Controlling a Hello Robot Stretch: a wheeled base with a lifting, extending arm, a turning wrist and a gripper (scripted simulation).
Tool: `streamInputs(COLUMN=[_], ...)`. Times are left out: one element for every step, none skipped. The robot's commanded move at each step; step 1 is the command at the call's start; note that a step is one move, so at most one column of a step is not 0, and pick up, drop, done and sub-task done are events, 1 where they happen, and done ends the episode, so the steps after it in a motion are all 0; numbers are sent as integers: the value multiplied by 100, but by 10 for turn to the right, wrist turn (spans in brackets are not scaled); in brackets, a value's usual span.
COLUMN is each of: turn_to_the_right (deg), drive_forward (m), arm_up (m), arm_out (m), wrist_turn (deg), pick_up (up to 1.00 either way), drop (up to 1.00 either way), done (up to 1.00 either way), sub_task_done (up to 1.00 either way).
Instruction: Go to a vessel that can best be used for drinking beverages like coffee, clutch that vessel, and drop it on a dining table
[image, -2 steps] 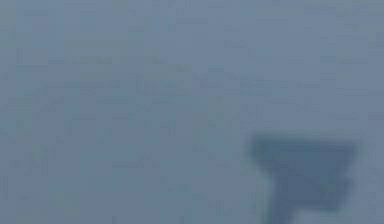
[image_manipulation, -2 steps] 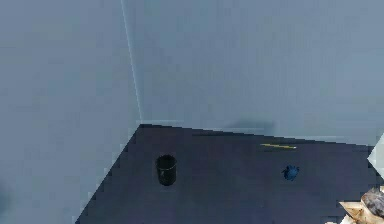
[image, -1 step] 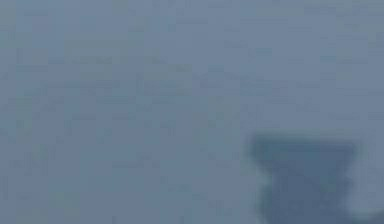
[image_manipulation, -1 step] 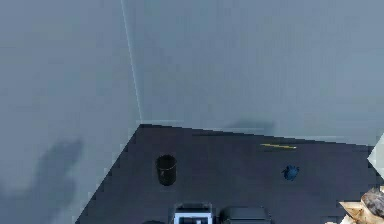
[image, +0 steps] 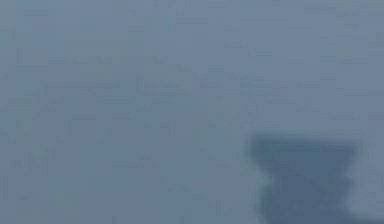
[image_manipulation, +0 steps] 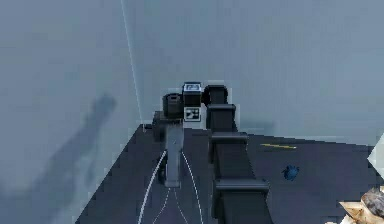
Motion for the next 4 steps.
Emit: streamInputs(turn_to_the_right=[0, 0, 0, 0], drive_forward=[0, 0, 0, 0], arm_up=[0, 0, 0, 0], arm_out=[0, 0, 0, 0], wrist_turn=[450, 450, 450, 210], pick_up=[0, 0, 0, 0], drop=[0, 0, 0, 0], done=[0, 0, 0, 0], sub_task_done=[0, 0, 0, 0])
